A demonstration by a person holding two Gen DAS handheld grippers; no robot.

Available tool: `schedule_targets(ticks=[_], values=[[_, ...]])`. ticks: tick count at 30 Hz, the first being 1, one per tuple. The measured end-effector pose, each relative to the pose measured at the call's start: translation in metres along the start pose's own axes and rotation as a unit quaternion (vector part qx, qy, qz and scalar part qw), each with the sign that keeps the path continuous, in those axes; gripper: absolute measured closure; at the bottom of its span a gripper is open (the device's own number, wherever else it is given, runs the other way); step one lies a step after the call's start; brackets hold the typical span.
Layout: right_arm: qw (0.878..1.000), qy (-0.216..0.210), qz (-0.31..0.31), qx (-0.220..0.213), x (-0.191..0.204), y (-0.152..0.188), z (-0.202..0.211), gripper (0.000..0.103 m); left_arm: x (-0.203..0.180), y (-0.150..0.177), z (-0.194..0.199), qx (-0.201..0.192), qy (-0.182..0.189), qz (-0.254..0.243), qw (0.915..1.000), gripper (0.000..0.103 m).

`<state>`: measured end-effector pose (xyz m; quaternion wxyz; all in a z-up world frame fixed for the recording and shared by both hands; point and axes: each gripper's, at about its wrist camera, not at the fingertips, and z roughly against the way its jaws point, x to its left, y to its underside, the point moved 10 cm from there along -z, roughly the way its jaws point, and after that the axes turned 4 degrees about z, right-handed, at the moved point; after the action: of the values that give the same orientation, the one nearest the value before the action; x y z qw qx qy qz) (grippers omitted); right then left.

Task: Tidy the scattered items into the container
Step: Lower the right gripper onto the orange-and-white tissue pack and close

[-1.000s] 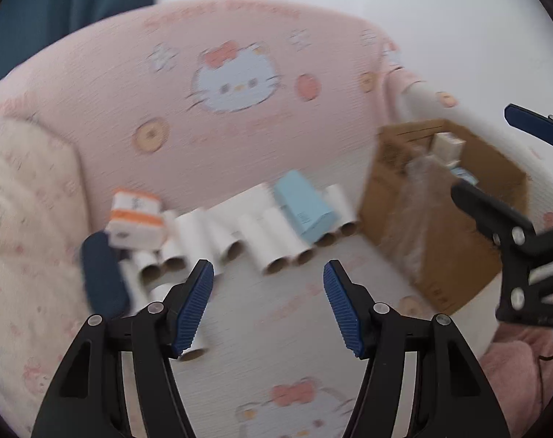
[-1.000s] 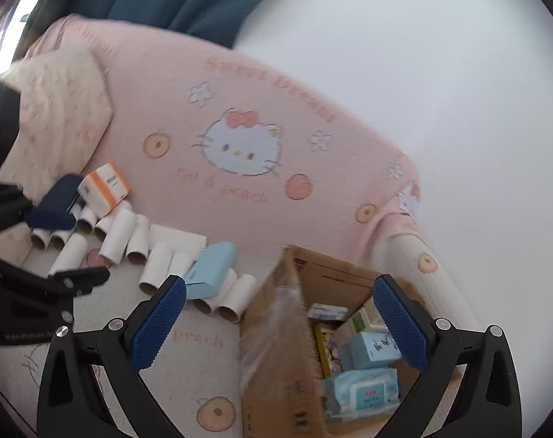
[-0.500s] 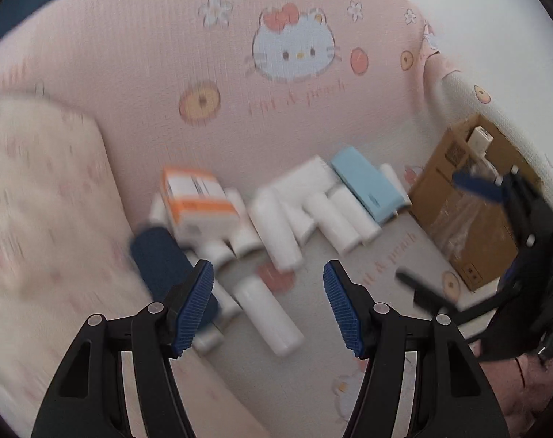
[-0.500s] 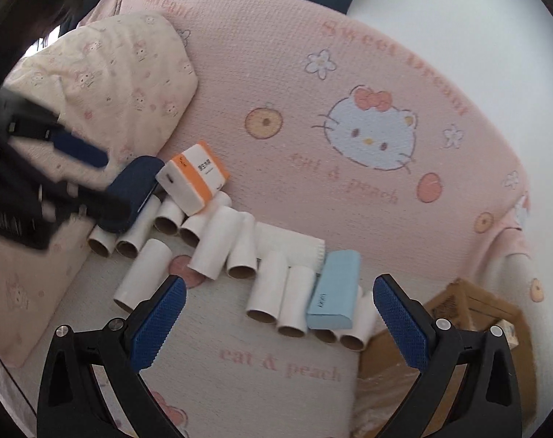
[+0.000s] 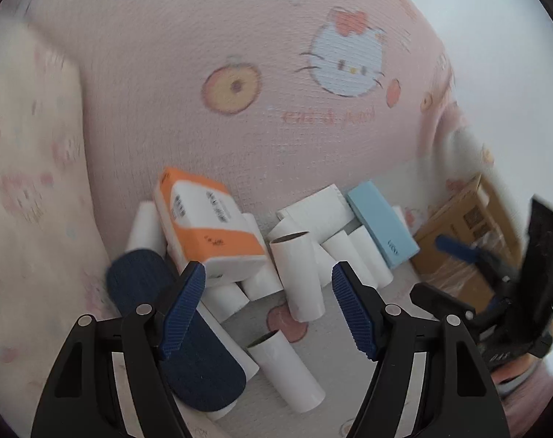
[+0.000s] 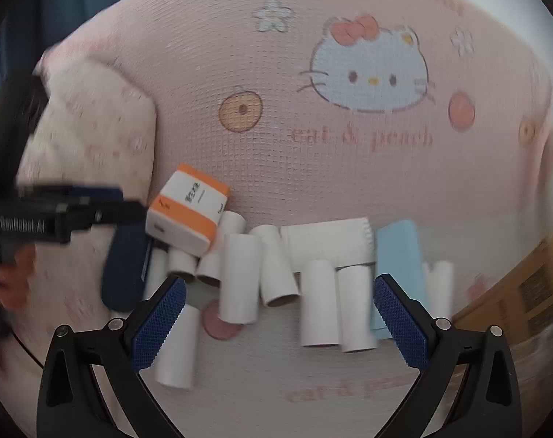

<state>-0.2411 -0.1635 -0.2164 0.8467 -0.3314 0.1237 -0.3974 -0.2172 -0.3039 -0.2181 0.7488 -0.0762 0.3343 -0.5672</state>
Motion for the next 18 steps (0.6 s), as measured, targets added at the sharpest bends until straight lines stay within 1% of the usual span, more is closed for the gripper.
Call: schedule_targets(ticks=[2,3,4,5,7,8,9,10,11,12,13,14,15,16,17,18], values=[[0.998,-0.039,-0.055,0.001,0.001,-0.002,-0.012,0.001,0.018,-0.004,-0.008,-0.008,0.028,0.049,0.9984,0.028],[0.995,-0.06,-0.084,0.001,0.002,-0.004,-0.018,0.001,0.029,-0.007,-0.012,-0.019,0.036,0.076,0.9963,0.028],[0.99,-0.084,-0.113,0.0,0.005,-0.006,-0.025,0.001,0.04,-0.009,-0.016,-0.028,0.035,0.105,0.9935,0.028],[0.985,-0.105,-0.14,-0.002,0.008,-0.01,-0.033,0.001,0.047,-0.01,-0.019,-0.032,0.043,0.125,0.9907,0.028],[0.976,-0.131,-0.177,-0.006,0.014,-0.017,-0.046,0.004,0.053,-0.01,-0.026,-0.025,0.06,0.136,0.9885,0.028],[0.972,-0.138,-0.192,-0.007,0.017,-0.021,-0.054,0.009,0.055,-0.008,-0.029,-0.022,0.056,0.132,0.9894,0.028],[0.968,-0.143,-0.204,-0.005,0.019,-0.024,-0.061,0.018,0.057,-0.007,-0.032,-0.022,0.048,0.126,0.9906,0.028],[0.965,-0.149,-0.217,-0.001,0.021,-0.027,-0.067,0.025,0.059,-0.006,-0.035,-0.023,0.042,0.122,0.9914,0.028],[0.961,-0.154,-0.229,0.004,0.023,-0.029,-0.074,0.04,0.058,-0.006,-0.037,-0.022,0.042,0.12,0.9916,0.028],[0.957,-0.16,-0.242,0.01,0.025,-0.03,-0.08,0.058,0.057,-0.006,-0.038,-0.025,0.046,0.118,0.9916,0.028],[0.952,-0.17,-0.254,0.015,0.027,-0.031,-0.086,0.066,0.056,-0.007,-0.039,-0.026,0.054,0.12,0.991,0.029],[0.948,-0.182,-0.262,0.018,0.03,-0.033,-0.092,0.071,0.056,-0.008,-0.041,-0.03,0.063,0.126,0.9896,0.034],[0.945,-0.19,-0.267,0.02,0.033,-0.034,-0.096,0.074,0.058,-0.008,-0.043,-0.033,0.066,0.138,0.9877,0.038],[0.944,-0.19,-0.268,0.022,0.035,-0.035,-0.101,0.075,0.059,-0.008,-0.048,-0.033,0.065,0.146,0.9866,0.046],[0.946,-0.185,-0.263,0.027,0.037,-0.036,-0.107,0.075,0.059,-0.007,-0.052,-0.031,0.064,0.147,0.9866,0.05],[0.95,-0.175,-0.256,0.034,0.039,-0.036,-0.113,0.075,0.06,-0.007,-0.054,-0.032,0.06,0.143,0.9874,0.051]])
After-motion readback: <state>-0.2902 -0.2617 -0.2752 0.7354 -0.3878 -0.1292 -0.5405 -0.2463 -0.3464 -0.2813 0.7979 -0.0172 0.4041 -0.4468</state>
